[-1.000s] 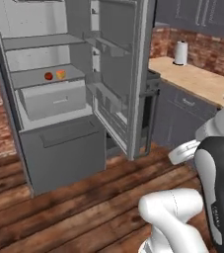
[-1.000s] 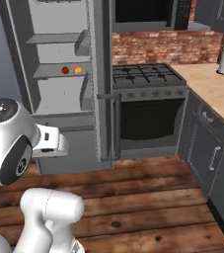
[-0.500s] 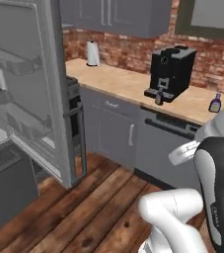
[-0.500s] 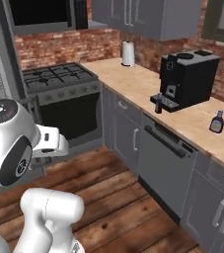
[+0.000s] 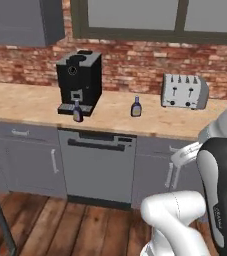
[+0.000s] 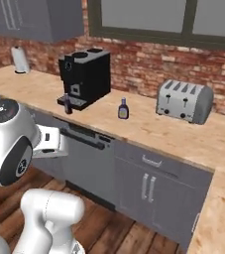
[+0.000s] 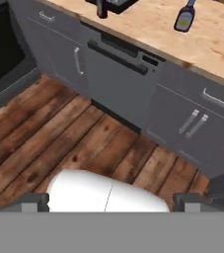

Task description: Place the condiment bottle and condiment bottle from the counter to the top shelf of the fridge. If the existing items in the fridge are on the top shelf, move them to other shelves.

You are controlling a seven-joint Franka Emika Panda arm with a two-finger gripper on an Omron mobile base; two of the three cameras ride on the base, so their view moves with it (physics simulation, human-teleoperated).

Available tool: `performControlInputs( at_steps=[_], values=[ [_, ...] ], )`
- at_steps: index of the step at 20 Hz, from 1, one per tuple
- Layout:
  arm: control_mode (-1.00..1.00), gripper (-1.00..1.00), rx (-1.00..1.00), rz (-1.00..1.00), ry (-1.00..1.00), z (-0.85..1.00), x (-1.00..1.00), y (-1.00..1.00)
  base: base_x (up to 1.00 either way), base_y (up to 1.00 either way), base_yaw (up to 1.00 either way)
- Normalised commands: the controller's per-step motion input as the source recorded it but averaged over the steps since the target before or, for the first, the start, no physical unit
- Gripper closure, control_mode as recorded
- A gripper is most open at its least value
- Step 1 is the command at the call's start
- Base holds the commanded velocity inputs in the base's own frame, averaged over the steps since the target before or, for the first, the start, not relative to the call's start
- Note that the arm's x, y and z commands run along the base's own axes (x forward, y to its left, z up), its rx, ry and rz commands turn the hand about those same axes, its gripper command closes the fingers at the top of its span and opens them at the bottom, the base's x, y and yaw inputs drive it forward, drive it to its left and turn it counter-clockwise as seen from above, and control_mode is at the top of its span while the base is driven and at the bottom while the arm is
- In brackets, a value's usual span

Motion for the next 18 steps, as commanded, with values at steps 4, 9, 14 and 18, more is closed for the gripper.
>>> performControlInputs(
  at_steps=[4, 9, 14, 18],
  values=[
    [1.0, -1.0, 0.0, 0.0, 0.0, 0.0, 0.0, 0.0, 0.56, 0.07, -0.68],
    [1.0, -1.0, 0.0, 0.0, 0.0, 0.0, 0.0, 0.0, 0.79, 0.4, -0.46],
    [1.0, -1.0, 0.0, 0.0, 0.0, 0.0, 0.0, 0.0, 0.67, 0.51, -0.28],
    [1.0, -1.0, 0.0, 0.0, 0.0, 0.0, 0.0, 0.0, 0.55, 0.38, -0.16]
  ],
)
